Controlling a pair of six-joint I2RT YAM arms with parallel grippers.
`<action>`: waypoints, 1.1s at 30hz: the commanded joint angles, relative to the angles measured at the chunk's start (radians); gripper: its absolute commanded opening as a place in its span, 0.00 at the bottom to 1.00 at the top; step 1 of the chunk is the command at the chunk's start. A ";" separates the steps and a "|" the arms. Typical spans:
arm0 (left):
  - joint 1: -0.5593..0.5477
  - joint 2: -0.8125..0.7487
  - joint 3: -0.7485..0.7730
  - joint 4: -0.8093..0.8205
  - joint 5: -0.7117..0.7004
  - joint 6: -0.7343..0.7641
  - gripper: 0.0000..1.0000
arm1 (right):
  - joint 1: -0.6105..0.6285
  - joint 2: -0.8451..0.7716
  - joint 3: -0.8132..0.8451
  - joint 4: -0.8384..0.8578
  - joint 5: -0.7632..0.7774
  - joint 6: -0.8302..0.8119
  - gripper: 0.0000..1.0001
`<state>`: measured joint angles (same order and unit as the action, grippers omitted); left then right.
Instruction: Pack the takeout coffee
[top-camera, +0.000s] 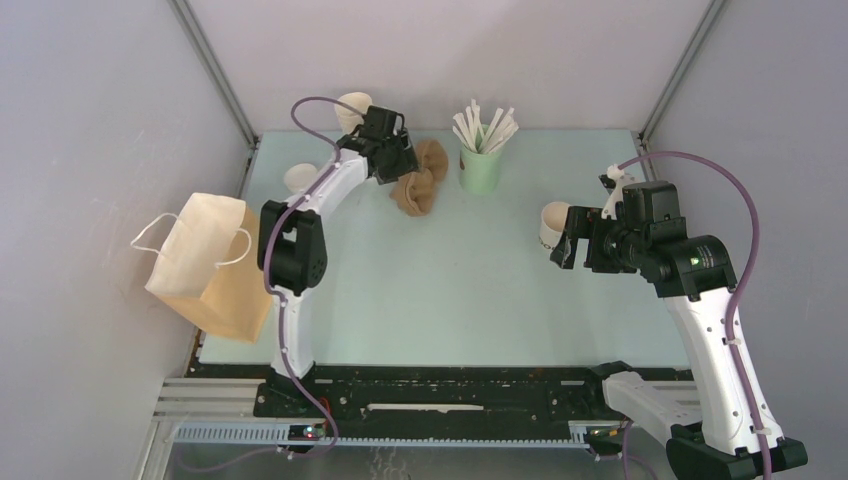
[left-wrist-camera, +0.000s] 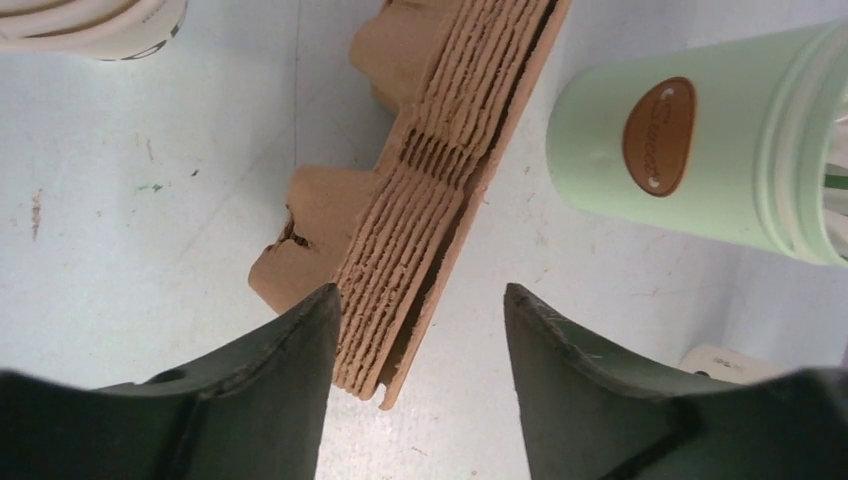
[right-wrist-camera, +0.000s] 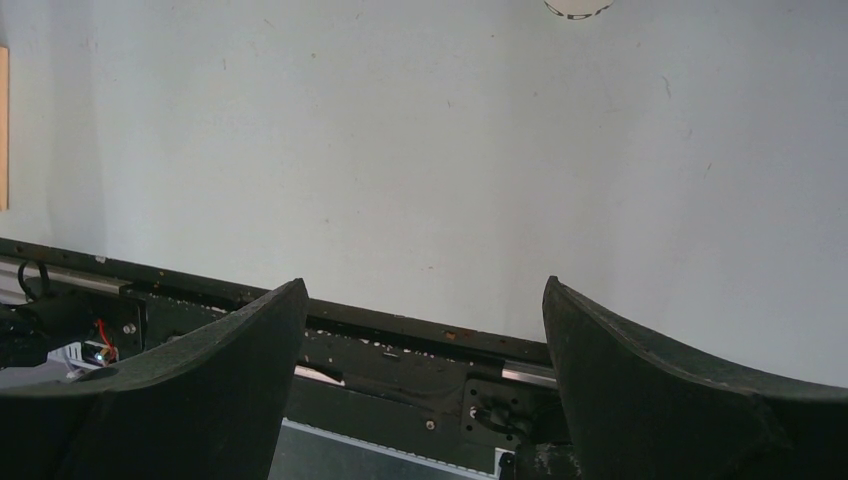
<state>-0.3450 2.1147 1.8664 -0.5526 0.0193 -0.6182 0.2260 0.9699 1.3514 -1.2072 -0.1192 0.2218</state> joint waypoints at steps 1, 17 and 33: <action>-0.005 0.050 0.124 -0.134 -0.082 0.014 0.62 | 0.007 -0.011 0.026 0.019 0.010 -0.016 0.96; 0.016 0.052 0.084 -0.117 0.018 -0.039 0.42 | 0.004 -0.014 0.025 0.017 0.001 -0.012 0.96; 0.078 -0.082 -0.453 0.635 0.397 -0.514 0.43 | -0.007 -0.023 0.011 0.022 -0.002 -0.009 0.96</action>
<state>-0.2577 2.0754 1.4345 0.0032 0.3775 -1.1107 0.2230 0.9596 1.3514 -1.2068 -0.1143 0.2222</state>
